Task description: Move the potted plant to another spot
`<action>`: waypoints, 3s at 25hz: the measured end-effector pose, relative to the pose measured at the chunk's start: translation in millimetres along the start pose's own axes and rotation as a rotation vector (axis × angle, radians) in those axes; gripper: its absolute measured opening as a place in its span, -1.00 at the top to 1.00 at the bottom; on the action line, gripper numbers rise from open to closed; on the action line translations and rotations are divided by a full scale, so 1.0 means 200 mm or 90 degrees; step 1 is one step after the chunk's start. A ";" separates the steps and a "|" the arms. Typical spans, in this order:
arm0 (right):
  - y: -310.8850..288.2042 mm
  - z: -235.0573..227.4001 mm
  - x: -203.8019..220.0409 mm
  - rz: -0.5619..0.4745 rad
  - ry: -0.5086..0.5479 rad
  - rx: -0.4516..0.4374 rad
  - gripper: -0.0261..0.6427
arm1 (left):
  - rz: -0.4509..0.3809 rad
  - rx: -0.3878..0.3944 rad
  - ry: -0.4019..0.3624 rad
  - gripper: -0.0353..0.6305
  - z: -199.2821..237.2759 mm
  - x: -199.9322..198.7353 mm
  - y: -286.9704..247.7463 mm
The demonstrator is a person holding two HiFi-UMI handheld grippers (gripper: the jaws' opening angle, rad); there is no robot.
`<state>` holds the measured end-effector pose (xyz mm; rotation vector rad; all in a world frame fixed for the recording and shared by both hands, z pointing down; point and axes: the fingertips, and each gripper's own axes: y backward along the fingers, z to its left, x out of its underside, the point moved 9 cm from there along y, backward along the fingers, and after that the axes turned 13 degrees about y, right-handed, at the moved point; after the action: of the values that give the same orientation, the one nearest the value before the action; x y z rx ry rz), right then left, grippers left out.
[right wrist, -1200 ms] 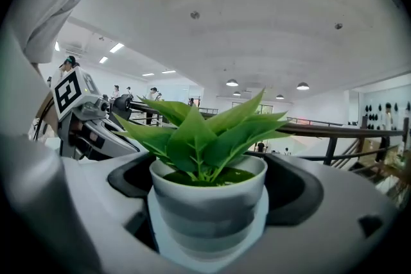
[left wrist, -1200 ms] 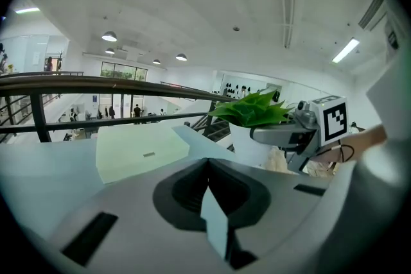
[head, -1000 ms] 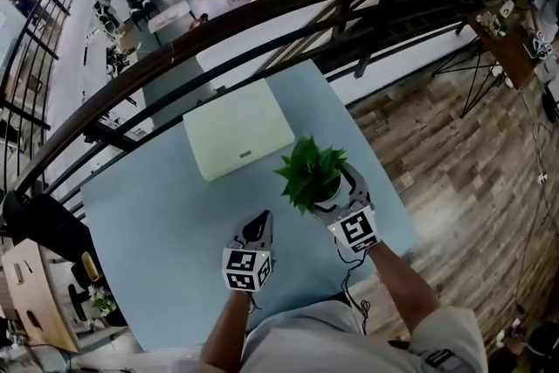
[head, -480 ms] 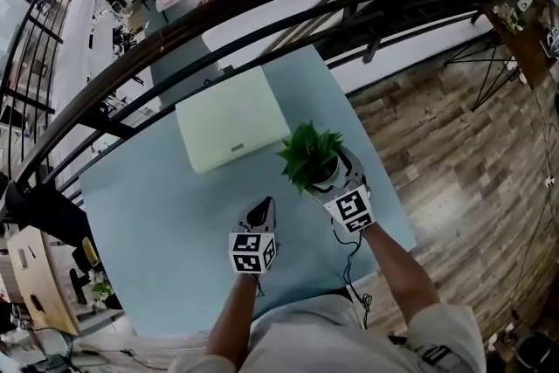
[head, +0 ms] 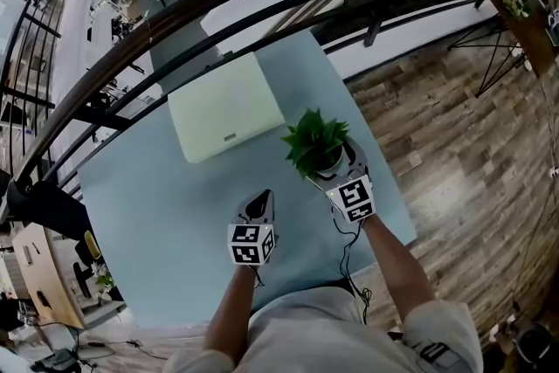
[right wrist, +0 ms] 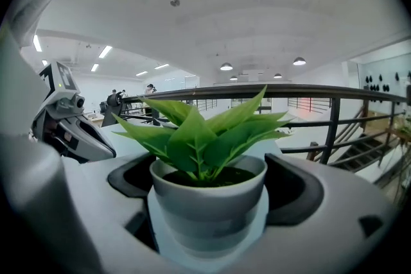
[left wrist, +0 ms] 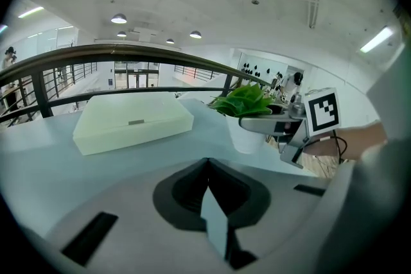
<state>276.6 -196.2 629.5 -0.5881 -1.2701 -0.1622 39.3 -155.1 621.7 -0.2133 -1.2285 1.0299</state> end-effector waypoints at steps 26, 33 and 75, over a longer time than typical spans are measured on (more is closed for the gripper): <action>0.19 0.11 0.21 0.033 -0.030 0.017 -0.67 | 0.036 0.036 -0.024 0.86 -0.10 0.11 -0.04; 0.27 0.14 0.26 0.067 -0.040 0.029 -0.67 | 0.048 0.050 -0.022 0.86 -0.11 0.16 -0.02; 0.62 0.97 -0.21 0.184 0.126 0.022 0.91 | -0.138 0.034 0.059 0.86 0.06 0.46 0.82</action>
<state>151.9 -2.9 584.2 -0.7005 -0.9831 0.0414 -61.6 -0.3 583.4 -0.0835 -1.1117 0.8548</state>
